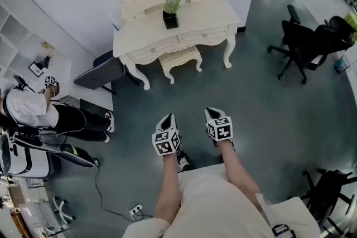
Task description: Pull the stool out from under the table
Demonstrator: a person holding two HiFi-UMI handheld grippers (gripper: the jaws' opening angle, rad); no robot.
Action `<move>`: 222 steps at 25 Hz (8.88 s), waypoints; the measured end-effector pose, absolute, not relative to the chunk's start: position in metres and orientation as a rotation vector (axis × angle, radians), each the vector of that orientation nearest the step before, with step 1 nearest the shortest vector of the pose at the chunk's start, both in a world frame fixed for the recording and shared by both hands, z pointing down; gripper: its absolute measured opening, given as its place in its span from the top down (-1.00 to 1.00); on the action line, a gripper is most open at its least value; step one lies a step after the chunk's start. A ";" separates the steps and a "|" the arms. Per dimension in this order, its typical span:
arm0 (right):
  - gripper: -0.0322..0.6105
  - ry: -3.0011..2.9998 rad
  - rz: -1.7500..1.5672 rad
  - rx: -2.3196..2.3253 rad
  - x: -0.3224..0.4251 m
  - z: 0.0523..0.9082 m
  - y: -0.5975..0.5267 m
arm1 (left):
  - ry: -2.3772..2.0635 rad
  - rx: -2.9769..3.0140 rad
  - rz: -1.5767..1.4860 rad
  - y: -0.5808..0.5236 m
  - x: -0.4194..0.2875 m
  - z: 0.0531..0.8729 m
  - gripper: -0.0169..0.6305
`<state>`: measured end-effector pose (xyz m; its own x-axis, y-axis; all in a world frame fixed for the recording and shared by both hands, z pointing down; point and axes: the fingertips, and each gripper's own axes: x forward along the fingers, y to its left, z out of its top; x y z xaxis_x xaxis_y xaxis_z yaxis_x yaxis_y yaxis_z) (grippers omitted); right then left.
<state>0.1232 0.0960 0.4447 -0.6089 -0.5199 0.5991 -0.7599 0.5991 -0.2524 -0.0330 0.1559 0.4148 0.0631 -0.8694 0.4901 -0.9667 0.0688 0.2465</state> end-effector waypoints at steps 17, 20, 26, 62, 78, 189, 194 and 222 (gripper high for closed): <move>0.76 -2.334 0.790 1.245 0.011 0.458 0.139 | -1.663 2.011 0.298 0.180 -0.144 0.432 0.90; 0.76 -2.339 0.815 1.206 0.004 0.455 0.144 | -1.655 2.009 0.274 0.177 -0.150 0.431 0.90; 0.76 -2.332 0.880 1.195 0.000 0.461 0.135 | -1.656 2.008 0.264 0.162 -0.157 0.433 0.90; 0.76 -2.394 0.916 1.050 -0.002 0.463 -0.092 | -1.795 1.925 0.331 -0.047 -0.175 0.423 0.90; 0.76 -2.352 0.927 1.062 0.082 0.497 -0.139 | -1.823 1.846 0.354 -0.102 -0.136 0.451 0.90; 0.02 -2.082 0.272 0.586 -0.031 1.037 -0.525 | -1.610 1.734 0.706 -0.360 -0.298 1.038 -0.07; 0.03 -2.081 0.291 0.591 -0.029 1.037 -0.513 | -1.594 1.729 0.734 -0.355 -0.300 1.037 -0.05; 0.05 -2.037 0.353 0.580 0.022 1.035 -0.400 | -1.537 1.727 0.822 -0.243 -0.255 1.034 0.07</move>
